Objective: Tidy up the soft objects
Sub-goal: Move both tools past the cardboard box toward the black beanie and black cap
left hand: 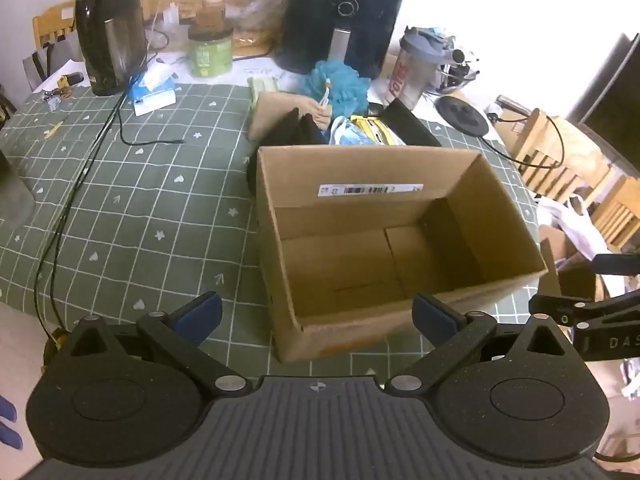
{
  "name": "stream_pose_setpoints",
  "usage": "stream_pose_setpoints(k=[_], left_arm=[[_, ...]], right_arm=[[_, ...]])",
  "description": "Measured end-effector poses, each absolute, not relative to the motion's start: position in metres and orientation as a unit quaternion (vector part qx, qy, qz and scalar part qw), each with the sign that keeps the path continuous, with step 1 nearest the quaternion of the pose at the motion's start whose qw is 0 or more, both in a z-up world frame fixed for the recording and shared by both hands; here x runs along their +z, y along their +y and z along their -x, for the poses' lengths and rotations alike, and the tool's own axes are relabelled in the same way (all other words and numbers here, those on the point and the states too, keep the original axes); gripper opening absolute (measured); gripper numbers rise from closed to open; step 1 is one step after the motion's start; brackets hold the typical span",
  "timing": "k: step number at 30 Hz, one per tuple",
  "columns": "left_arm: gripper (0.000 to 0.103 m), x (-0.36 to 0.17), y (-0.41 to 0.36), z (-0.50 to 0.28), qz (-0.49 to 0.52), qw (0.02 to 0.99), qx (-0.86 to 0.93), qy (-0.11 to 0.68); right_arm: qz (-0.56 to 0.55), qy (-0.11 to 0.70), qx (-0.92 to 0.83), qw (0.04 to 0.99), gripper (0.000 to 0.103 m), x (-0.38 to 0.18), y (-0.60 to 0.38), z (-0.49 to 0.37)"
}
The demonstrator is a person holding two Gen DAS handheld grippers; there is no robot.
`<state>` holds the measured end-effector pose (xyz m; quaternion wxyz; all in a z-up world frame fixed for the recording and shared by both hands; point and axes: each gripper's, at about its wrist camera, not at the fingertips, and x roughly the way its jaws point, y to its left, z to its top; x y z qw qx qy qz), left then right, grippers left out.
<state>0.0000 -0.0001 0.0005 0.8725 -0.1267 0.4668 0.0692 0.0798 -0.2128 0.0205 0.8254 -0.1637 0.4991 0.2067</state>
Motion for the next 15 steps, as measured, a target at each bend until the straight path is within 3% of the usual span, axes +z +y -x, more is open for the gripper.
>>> stream_pose_setpoints(k=[15], left_arm=[[0.103, 0.015, -0.020, -0.007, 0.113, 0.872, 0.099, 0.465]], right_arm=[[0.136, 0.493, 0.216, 0.832, 0.103, 0.008, -0.243, -0.089]])
